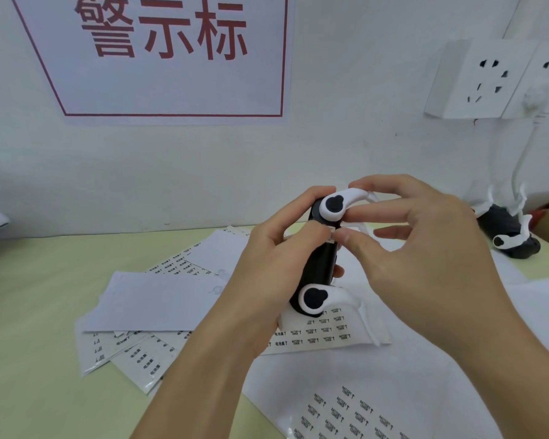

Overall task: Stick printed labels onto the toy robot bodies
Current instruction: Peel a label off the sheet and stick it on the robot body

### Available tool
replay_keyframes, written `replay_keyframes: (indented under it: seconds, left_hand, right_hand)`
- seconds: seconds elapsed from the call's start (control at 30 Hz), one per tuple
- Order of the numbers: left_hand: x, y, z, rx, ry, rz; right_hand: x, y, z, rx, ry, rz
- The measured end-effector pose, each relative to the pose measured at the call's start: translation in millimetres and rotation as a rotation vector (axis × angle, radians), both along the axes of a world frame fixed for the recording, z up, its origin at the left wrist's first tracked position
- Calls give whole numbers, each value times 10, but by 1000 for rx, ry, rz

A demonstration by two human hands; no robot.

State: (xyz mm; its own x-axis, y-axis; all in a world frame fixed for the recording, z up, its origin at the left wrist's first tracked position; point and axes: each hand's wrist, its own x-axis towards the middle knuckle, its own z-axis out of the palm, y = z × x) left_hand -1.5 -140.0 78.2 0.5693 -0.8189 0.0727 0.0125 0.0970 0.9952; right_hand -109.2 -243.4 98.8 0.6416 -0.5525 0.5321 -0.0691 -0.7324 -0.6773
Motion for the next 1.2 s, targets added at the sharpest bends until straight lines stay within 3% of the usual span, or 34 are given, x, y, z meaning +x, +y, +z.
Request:
replay_keyframes:
  seconds: [0.83, 1.2]
  left_hand:
    - [28, 15, -71, -11, -241, 3]
    - [46, 59, -50, 101, -301, -78]
  right_hand:
    - [-2, -84, -67, 59, -62, -150]
    - [-118, -164, -2, 209, 145, 196]
